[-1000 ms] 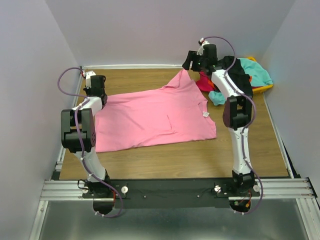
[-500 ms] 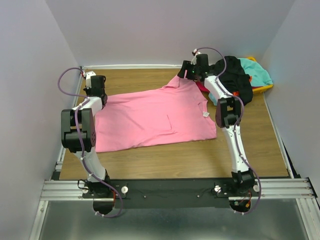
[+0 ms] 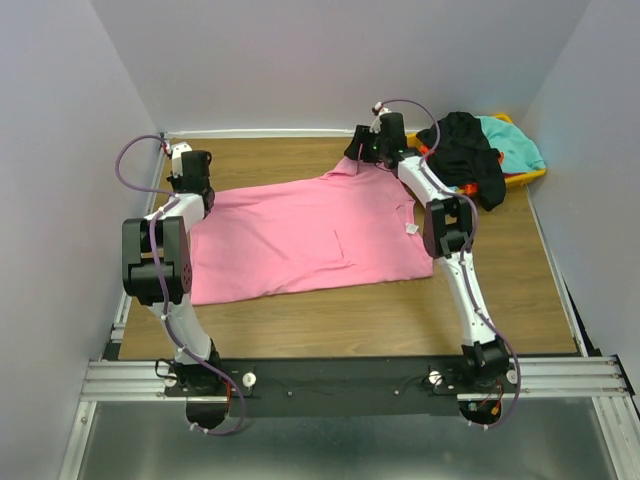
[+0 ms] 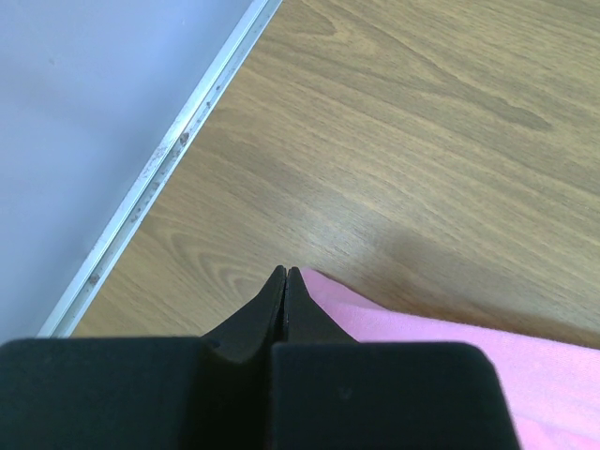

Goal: Fold and stack the t-shirts
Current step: Fold the tshirt

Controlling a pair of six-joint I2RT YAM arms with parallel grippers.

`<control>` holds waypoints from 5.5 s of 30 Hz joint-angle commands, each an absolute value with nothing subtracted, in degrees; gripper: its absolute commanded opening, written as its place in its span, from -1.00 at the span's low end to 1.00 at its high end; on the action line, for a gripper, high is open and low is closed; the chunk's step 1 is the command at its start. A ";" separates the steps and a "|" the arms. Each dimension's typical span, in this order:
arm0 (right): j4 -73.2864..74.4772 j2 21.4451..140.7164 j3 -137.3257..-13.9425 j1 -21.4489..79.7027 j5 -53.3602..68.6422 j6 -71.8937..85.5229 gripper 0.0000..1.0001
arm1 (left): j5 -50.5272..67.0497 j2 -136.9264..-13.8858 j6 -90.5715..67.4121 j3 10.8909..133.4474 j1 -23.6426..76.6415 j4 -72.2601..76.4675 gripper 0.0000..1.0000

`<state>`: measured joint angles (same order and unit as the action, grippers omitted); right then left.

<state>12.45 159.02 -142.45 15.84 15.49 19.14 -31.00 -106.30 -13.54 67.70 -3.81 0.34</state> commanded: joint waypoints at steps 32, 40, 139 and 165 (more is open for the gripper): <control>-4.92 139.23 -119.90 16.17 12.75 24.43 -0.99 | -29.36 -104.15 -14.41 67.33 -4.57 0.61 -1.00; -5.27 130.79 -108.40 16.17 12.92 24.52 -0.99 | -29.00 -102.31 -15.20 66.27 -4.57 0.53 -1.00; -7.03 94.75 -44.20 35.86 -8.97 23.38 -0.55 | -30.94 -59.85 -26.10 37.79 9.40 3.52 0.91; -0.18 87.37 -48.08 34.37 -11.07 24.79 0.16 | -30.41 -58.89 -26.19 37.53 9.40 3.52 0.91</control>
